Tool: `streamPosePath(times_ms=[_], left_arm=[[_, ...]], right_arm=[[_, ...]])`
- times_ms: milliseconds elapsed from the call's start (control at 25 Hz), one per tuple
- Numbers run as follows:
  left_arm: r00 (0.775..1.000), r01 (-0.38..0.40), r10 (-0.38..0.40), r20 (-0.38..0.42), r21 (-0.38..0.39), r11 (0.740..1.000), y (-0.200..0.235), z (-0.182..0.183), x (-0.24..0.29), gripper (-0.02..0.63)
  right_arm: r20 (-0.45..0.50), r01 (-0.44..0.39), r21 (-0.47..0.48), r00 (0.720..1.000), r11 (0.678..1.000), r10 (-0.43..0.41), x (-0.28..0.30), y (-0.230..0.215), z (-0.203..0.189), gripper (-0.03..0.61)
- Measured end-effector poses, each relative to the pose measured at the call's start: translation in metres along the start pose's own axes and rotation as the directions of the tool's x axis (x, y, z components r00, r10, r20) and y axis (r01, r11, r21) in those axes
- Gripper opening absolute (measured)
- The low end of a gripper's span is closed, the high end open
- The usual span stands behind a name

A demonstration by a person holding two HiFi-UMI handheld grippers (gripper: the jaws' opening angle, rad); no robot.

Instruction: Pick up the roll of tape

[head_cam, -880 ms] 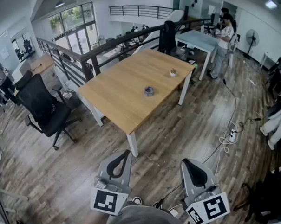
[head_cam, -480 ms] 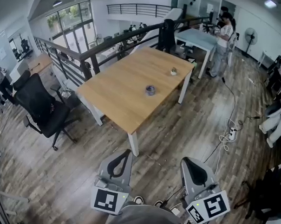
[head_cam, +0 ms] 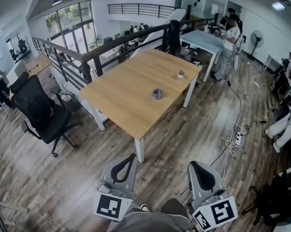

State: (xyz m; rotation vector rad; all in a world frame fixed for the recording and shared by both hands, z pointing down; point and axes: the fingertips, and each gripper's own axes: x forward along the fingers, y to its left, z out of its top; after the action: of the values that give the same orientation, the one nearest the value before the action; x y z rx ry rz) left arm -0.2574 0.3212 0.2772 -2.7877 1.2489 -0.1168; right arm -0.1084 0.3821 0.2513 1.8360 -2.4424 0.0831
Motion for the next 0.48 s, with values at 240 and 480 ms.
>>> streamPosePath(times_ms=[240,480], left_arm=[[0.996,-0.077,0.077,0.041,0.004,0.997,0.015,0.007,-0.007,0.213],[0.996,-0.074,0.075,0.057,-0.017,0.997,0.023,0.009,-0.009,0.256]], right_arm=[[-0.022,0.045,0.019,0.999,0.999,-0.045,-0.005,-0.003,-0.006,0.011],[-0.033,0.058,0.006,0.998,0.998,-0.058,0.002,-0.006,-0.003,0.011]])
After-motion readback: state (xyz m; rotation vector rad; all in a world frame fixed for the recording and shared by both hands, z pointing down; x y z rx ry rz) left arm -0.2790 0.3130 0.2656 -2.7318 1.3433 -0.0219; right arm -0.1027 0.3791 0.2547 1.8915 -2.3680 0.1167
